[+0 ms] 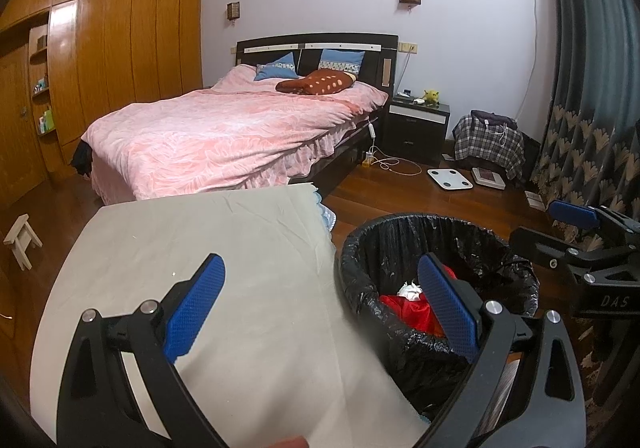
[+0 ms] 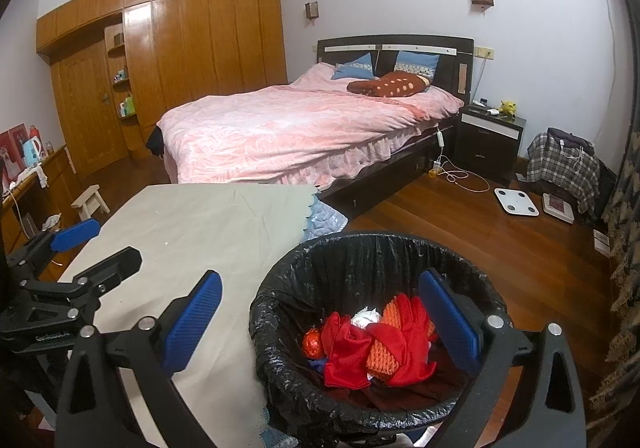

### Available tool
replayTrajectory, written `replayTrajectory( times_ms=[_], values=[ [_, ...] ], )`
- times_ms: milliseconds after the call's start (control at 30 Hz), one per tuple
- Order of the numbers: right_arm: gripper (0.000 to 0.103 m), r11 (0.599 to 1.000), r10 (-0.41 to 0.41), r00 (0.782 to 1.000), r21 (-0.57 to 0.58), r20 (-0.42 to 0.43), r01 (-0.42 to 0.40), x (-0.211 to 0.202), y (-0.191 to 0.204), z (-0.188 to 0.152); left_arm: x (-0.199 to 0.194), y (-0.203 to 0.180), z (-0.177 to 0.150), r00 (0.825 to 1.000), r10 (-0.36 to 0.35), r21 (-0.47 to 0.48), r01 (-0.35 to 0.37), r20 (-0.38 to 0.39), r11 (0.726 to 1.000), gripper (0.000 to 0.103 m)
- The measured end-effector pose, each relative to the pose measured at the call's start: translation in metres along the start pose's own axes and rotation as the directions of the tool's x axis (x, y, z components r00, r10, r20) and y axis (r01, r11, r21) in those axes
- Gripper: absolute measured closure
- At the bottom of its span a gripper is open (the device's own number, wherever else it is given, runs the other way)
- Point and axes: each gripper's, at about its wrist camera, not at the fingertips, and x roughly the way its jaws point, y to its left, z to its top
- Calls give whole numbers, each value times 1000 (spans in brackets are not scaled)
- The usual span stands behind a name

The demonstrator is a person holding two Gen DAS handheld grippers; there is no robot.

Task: Collect trash

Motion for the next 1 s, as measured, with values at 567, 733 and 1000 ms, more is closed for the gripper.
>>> replayTrajectory(
  times_ms=[567, 733, 1000],
  values=[
    [6, 1000, 0, 1000, -1, -1, 0, 1, -1, 0, 3, 0, -3, 1000, 3, 4, -3, -5, 1000, 8],
    [6, 1000, 0, 1000, 0, -2, 0, 1, -1, 0, 3, 0, -3, 1000, 3, 5, -3, -6, 1000, 8],
    [6, 1000, 0, 1000, -2, -1, 0, 0, 0, 1, 3, 0, -2, 1000, 3, 5, -3, -6, 1000, 9]
  ],
)
